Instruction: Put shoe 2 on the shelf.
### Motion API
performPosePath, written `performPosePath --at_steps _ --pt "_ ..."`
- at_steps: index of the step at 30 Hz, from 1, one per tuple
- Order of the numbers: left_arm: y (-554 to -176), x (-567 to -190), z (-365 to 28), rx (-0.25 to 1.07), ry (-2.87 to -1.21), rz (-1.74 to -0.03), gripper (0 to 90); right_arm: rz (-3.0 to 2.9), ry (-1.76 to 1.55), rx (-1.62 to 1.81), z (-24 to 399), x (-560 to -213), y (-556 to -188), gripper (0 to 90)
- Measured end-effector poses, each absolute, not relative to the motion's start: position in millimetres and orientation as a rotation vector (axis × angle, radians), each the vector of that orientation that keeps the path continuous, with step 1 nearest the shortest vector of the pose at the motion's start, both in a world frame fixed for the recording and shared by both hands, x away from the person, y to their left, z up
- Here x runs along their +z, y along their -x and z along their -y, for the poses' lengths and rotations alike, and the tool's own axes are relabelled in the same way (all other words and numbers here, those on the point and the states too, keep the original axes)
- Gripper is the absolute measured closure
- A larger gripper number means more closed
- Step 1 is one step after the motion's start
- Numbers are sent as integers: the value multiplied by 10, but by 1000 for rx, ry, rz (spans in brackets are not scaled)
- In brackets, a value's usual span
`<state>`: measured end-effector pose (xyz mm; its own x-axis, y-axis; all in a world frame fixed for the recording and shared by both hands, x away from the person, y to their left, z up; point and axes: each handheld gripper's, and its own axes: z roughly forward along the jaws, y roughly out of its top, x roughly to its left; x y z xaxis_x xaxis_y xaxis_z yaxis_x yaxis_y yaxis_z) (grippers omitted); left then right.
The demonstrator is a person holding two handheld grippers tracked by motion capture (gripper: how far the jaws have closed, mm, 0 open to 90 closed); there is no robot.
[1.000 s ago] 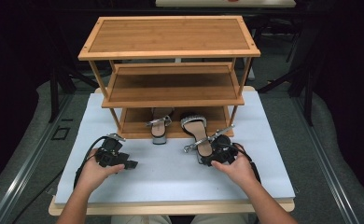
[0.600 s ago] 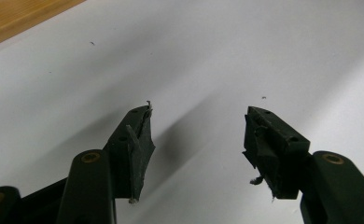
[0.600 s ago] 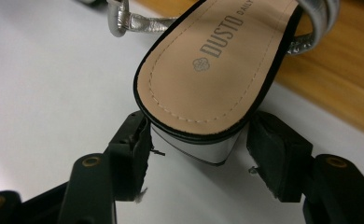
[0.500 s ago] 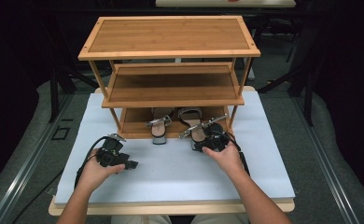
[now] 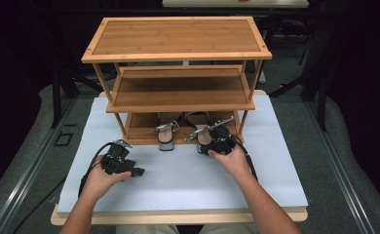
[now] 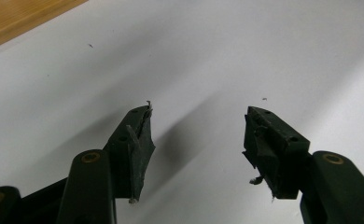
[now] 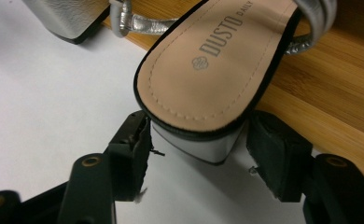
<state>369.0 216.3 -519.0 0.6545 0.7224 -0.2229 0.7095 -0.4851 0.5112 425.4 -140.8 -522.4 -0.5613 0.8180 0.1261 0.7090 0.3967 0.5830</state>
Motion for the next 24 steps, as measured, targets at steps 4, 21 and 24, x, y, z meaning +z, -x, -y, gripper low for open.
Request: performPosePath --at_steps 4,21,24 --pt "-3729 -5203 -2101 48 -2297 -1099 422 -2472 -1351 894 1478 -5239 -4169 403" --pt "-4194 -5179 -1734 88 -2236 -1064 571 -2508 -1305 957 1450 -5199 -4194 631" --pt "-4233 -5190 -1733 76 -2229 -1063 591 -2505 -1295 937 1419 -5182 -4202 631"
